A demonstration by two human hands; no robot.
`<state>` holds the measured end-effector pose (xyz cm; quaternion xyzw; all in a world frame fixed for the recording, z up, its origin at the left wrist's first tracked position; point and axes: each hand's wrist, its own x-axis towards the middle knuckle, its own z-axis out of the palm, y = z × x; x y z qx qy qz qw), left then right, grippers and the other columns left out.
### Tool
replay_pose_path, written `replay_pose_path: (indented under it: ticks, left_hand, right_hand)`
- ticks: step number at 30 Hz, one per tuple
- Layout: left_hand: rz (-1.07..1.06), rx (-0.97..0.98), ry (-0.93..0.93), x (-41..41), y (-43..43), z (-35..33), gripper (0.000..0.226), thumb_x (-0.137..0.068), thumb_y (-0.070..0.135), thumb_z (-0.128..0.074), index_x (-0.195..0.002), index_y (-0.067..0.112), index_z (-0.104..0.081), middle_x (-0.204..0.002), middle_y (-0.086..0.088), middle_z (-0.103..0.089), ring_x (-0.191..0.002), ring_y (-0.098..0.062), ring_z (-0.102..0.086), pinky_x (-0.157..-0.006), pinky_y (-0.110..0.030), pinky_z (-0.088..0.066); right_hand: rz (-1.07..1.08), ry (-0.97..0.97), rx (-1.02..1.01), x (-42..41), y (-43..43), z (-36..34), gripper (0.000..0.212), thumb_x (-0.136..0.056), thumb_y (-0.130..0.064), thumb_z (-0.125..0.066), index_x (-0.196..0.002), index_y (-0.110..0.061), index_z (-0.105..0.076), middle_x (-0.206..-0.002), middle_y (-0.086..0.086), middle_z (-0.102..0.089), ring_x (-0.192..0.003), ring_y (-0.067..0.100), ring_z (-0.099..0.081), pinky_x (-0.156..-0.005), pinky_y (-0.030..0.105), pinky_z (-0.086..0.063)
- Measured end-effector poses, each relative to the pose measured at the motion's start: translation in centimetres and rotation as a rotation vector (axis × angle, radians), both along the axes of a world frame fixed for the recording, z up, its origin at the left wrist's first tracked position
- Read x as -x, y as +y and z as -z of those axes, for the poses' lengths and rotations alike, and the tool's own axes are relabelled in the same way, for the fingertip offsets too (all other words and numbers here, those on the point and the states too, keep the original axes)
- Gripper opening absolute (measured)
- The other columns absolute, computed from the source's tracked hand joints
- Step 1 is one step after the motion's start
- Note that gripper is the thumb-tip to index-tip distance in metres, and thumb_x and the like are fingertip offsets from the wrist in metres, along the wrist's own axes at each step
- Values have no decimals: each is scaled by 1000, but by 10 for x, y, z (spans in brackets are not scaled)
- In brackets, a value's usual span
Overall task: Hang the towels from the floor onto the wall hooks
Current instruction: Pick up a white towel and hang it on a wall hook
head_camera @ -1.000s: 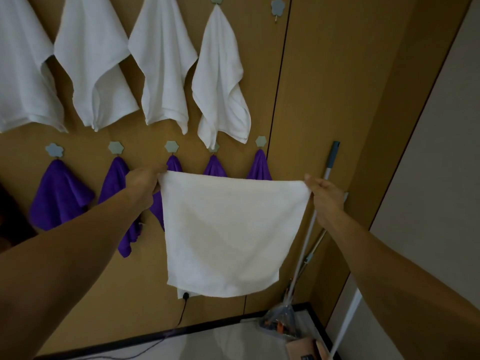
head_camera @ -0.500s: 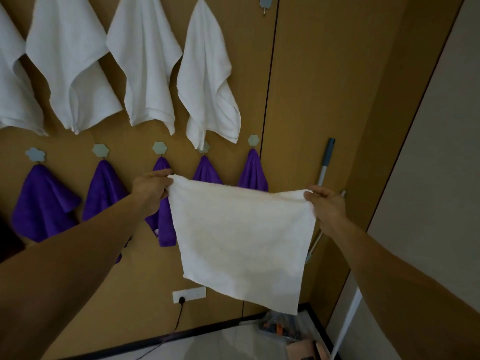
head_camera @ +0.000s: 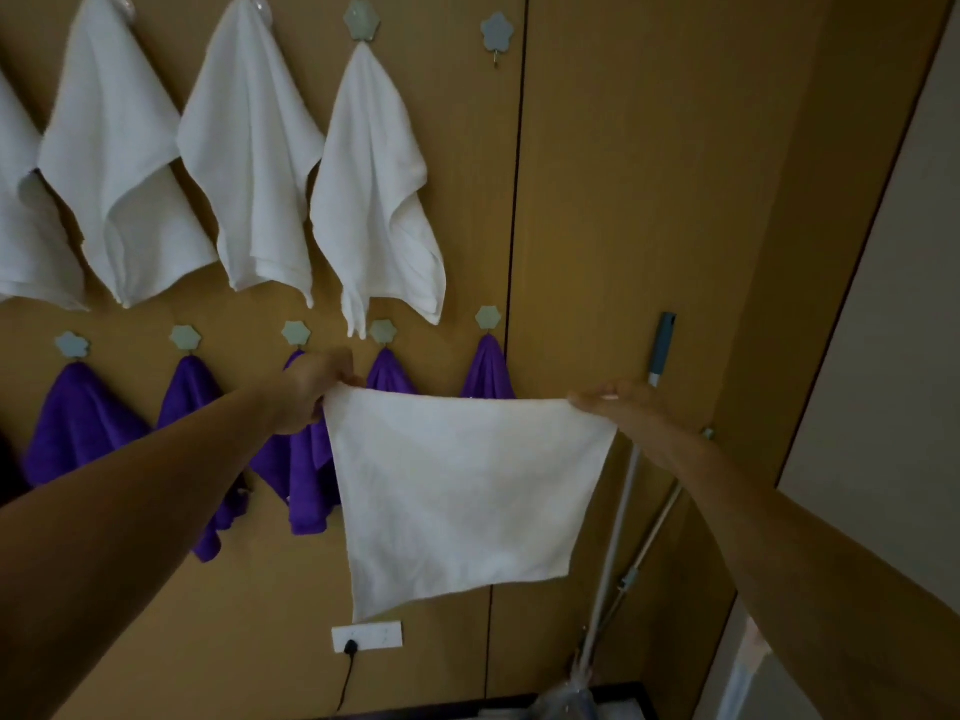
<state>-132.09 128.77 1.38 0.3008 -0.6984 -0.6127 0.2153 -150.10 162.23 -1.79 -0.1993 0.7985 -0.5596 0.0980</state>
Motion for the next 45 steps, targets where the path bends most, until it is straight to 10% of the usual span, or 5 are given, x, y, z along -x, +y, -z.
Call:
replay_pose_path:
  ticks: [4, 14, 25, 30, 45]
  left_hand:
    - [189, 454, -235, 4, 12, -6, 26, -77, 18, -75, -99, 7, -67, -103, -7, -64, -97, -23, -60, -88, -36, -49]
    - [-288, 947, 23, 54, 54, -29, 23, -84, 25, -61, -95, 6, -69, -96, -5, -63, -98, -29, -61, -83, -31, -40]
    - [-136, 656, 375, 96, 86, -87, 20, -87, 7, -44, -93, 21, -56, -83, -4, -62, -68, -15, -55, -56, -17, -42]
    - [214, 836, 187, 112, 68, -118, 33, -76, 51, -71, -87, 20, -72, -82, 9, -68, -76, -1, -62, -63, -10, -44]
    - [80, 901, 585, 234, 17, -261, 30, -97, 41, -47, -71, 28, -55, -73, 9, -58, -69, -8, -54, -58, -22, -37]
  right_hand:
    - [-23, 191, -277, 23, 9, -8, 104, -58, -48, -87, -141, -5, -42, -137, 6, -48, -116, 20, -51, -92, 29, -46]
    - [188, 506, -29, 56, -5, -42, 25, -88, -22, -61, -71, -4, -58, -94, 8, -50, -87, 24, -51, -74, 32, -44]
    - [-76, 381, 216, 75, -47, -111, 10, -89, -24, -57, -98, -22, -58, -98, -1, -61, -82, 17, -58, -64, 27, -45]
    - [-289, 489, 21, 85, -55, -150, 45, -55, -49, -87, -93, -31, -70, -92, -13, -70, -76, 2, -67, -57, 15, -50]
    - [94, 836, 387, 155, -152, -292, 33, -84, -29, -68, -68, -16, -43, -67, 2, -42, -63, 15, -41, -60, 29, -31]
